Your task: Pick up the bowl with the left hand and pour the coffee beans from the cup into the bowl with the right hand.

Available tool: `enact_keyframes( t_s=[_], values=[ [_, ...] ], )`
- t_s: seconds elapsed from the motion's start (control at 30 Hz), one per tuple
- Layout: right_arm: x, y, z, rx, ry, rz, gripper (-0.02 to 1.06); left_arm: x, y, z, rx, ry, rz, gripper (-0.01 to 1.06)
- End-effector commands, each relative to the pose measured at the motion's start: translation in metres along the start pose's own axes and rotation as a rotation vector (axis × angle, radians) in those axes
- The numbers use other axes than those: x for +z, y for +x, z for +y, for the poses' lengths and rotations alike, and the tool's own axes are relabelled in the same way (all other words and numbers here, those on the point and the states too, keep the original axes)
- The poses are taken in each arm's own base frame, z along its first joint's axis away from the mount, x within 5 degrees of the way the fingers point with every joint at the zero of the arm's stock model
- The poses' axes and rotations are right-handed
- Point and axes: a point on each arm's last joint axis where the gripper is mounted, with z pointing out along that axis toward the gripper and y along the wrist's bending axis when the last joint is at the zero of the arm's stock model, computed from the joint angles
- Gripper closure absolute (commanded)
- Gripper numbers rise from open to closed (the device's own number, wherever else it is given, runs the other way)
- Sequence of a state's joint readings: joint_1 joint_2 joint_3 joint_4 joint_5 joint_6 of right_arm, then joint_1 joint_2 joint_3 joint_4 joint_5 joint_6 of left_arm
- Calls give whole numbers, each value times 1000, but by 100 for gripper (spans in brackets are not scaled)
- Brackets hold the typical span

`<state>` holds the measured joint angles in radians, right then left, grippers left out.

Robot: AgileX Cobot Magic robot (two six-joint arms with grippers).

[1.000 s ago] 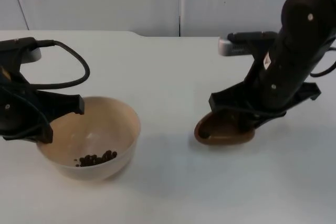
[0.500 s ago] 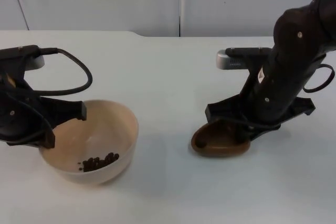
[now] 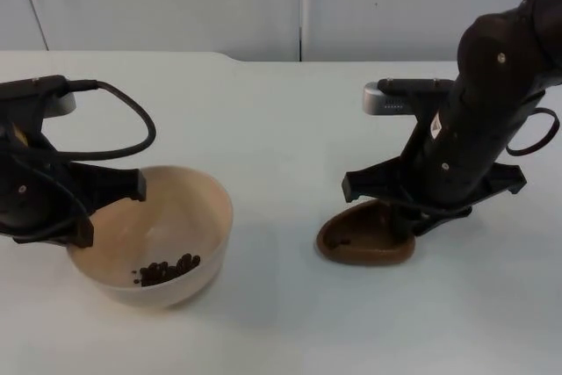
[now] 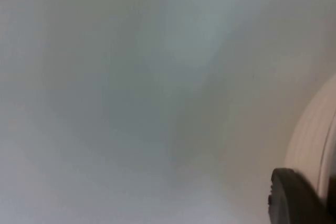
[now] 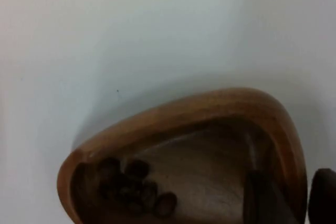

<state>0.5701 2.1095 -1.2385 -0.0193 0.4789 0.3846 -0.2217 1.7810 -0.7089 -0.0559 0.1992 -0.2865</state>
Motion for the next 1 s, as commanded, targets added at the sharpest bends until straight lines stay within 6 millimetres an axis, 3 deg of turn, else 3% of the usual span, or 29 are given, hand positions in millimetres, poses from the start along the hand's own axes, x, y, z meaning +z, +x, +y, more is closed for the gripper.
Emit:
enact_keyframes(
  t_s=[0.0, 0.1, 0.2, 0.23, 0.37, 0.4, 0.47, 0.73, 0.9, 0.97],
  values=[
    [-1, 0, -1, 1, 0, -4, 78, 1, 4, 2, -8, -10, 34, 105],
    [-1, 0, -1, 1, 0, -4, 75, 1, 4, 2, -8, -11, 38, 100],
    [-1, 0, -1, 1, 0, -4, 66, 1, 5, 2, -8, -12, 41, 77],
    [-1, 0, -1, 1, 0, -4, 66, 1, 5, 2, -8, -12, 41, 77],
    [-1, 0, -1, 1, 0, -4, 48, 1, 5, 2, -18, -12, 42, 42],
    [-1, 0, -1, 1, 0, -4, 48, 1, 5, 2, -18, -12, 42, 42],
    [-1, -1, -1, 1, -1, -6, 40, 1, 5, 2, -26, -11, 41, 29],
    [-10, -5, 0, 0, -15, -44, 38, -8, 1, 0, -47, 1, 9, 25],
    [-35, -13, 3, -12, -35, -102, 38, -26, -5, -2, -50, 24, -51, 25],
    [-57, -16, 4, -40, -45, -134, 38, -42, -9, -4, -76, 51, -95, 25]
  ],
)
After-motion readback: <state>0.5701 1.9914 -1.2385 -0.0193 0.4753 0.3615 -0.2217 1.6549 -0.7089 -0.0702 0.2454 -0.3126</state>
